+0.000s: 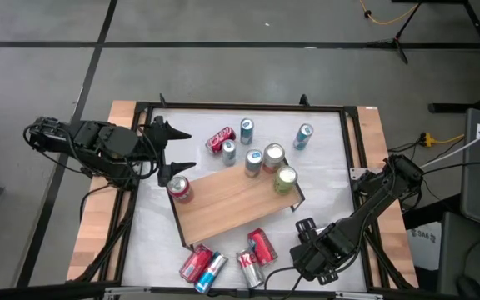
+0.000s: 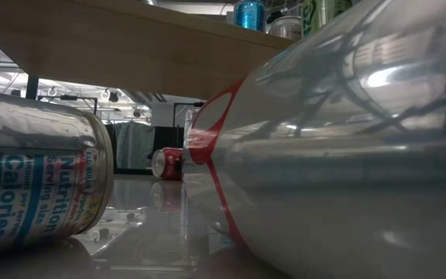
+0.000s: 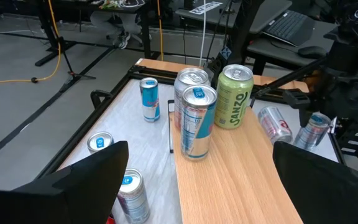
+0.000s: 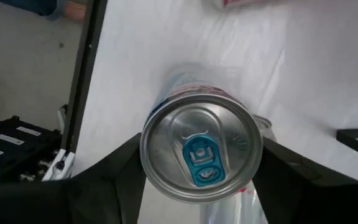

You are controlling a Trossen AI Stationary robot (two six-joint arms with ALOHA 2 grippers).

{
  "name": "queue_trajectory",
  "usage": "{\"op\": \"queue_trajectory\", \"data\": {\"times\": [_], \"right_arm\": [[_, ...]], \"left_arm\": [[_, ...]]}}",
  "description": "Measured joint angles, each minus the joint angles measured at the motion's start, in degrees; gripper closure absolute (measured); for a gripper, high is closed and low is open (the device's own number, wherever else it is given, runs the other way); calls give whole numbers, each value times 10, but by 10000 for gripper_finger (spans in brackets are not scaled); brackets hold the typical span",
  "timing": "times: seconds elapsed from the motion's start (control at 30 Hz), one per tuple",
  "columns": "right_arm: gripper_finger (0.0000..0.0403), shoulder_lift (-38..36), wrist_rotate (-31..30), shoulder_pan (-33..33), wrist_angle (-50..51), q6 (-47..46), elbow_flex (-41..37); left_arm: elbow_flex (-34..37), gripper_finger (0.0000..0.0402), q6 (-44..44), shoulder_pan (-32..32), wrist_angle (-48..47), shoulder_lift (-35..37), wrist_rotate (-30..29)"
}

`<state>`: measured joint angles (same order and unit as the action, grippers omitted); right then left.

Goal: Place canned beverage on shelf
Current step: Put the blue soda can on the shelf aligned with the other blue soda can

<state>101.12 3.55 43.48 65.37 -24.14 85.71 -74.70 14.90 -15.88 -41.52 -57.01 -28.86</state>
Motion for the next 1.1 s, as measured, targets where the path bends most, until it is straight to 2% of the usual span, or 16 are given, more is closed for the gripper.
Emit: {"op": "queue_trajectory", "data": {"times": [0.17, 0.7, 1.1], "right_arm": [[167, 0, 0, 0, 16, -2, 0], [167, 0, -10, 0, 85, -93, 1], [166, 0, -42, -23, 155, -92, 60]], "left_arm": [[0, 7, 0, 0, 0, 0, 0], [0, 7, 0, 0, 0, 0, 0], [0, 7, 0, 0, 0, 0, 0]]}}
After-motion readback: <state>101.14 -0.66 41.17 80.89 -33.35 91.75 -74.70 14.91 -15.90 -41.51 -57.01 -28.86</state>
